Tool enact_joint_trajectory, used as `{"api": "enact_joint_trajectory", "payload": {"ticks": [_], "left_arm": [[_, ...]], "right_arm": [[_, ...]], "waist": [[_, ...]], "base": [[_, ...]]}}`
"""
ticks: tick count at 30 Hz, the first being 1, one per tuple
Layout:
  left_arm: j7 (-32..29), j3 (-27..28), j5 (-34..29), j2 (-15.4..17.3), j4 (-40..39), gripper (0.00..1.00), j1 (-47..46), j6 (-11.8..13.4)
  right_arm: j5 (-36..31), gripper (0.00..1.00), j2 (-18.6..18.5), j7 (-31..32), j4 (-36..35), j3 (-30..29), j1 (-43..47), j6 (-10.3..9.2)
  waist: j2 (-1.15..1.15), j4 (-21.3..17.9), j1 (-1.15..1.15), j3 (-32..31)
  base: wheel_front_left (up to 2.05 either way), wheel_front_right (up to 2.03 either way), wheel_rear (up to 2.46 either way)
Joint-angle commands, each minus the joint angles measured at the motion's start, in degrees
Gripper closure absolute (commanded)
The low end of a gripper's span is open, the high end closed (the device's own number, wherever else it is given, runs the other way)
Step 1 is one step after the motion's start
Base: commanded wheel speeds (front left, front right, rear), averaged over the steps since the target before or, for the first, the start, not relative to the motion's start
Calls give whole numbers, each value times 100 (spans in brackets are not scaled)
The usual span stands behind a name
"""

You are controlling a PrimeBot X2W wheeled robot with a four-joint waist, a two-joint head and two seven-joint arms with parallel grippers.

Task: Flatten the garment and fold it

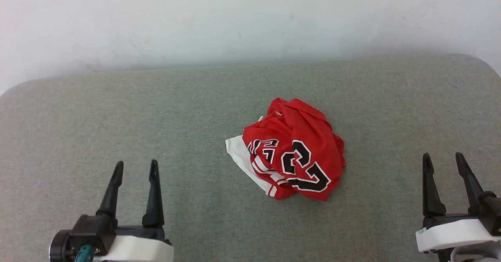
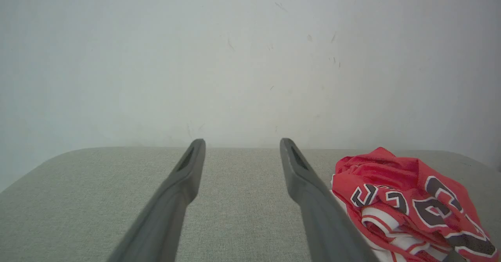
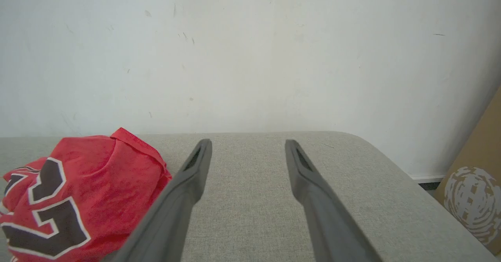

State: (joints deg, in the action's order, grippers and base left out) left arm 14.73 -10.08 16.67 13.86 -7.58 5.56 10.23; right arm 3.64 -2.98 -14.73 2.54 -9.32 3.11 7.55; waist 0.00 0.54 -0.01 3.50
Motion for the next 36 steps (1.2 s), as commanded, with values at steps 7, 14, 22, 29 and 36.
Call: {"api": "enact_joint_trajectory", "payload": {"ticks": [7,14,22,29,36], "left_arm": [[26,403,-225,-417,0,0,-162,-465],[27,659,-359,-770,117,0,-366,-863],[27,755,-478,-1008,311,0,-746,-1213],[27,782,-495,-1081,428,0,-952,-1351],[27,782,-418,-1095,492,0,-1039,-1385]], "right_arm": [[405,0,10,113,-11,286,-396,-6],[779,0,-557,1795,-61,1000,-1591,-6],[1378,0,-1561,3779,443,1836,-2187,-6],[1755,0,-2066,4319,707,2477,-2340,-6],[1527,100,-1994,4199,1193,2553,-2516,-6]], "waist": [[0,175,1,160],[0,300,1,717],[0,643,1,1289],[0,925,1,1525],[0,1002,1,1631]], "base": [[0,0,0],[0,0,0],[0,0,0],[0,0,0],[0,0,0]]}}
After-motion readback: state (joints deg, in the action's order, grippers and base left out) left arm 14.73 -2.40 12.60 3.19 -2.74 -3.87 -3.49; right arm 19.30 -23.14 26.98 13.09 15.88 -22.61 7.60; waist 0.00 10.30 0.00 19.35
